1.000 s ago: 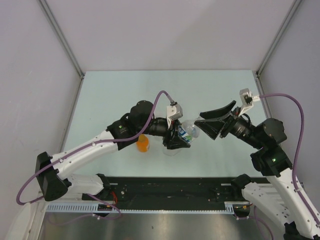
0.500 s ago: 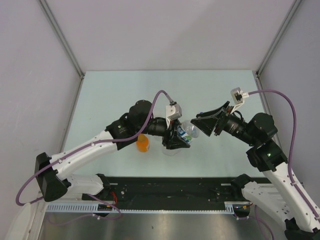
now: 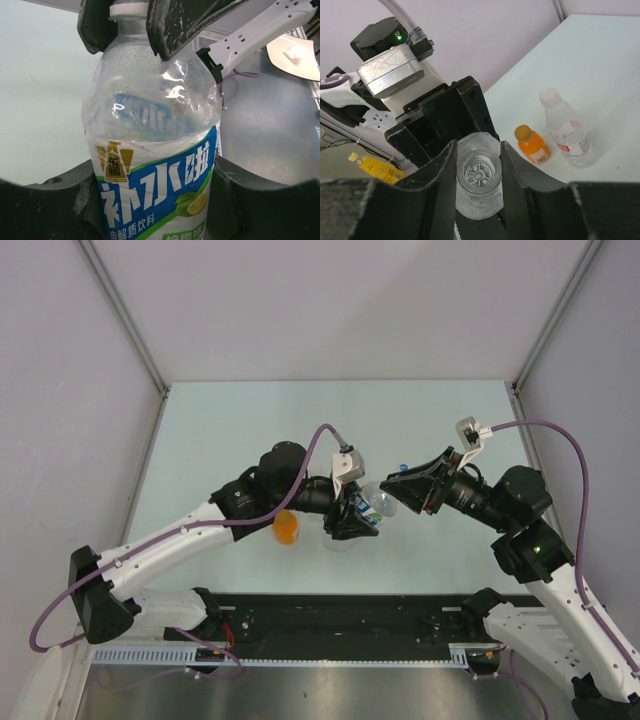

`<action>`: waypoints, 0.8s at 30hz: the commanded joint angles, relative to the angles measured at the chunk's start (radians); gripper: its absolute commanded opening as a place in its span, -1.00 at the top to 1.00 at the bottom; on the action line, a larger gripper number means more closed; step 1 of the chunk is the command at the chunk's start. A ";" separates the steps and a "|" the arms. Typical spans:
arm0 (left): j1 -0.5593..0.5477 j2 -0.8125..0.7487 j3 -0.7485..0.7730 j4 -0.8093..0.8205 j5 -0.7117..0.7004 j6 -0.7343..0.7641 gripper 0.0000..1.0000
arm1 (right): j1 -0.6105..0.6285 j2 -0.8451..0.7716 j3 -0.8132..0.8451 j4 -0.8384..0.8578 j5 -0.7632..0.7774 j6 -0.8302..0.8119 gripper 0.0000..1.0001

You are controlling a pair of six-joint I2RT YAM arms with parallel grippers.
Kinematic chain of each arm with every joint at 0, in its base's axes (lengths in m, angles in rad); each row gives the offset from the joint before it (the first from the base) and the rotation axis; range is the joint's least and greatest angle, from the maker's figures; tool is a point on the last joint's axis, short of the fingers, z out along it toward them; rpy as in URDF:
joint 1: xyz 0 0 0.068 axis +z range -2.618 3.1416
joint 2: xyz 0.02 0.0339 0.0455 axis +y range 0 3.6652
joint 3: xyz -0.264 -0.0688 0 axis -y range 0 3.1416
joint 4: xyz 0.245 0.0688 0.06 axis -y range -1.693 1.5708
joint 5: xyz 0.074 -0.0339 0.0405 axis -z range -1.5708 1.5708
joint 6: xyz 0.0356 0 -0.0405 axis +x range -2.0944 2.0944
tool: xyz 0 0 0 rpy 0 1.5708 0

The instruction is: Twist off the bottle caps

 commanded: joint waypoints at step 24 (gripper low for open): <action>0.003 -0.502 -0.101 0.001 -0.632 0.019 -1.00 | -0.035 0.101 0.142 -0.050 1.010 -0.170 1.00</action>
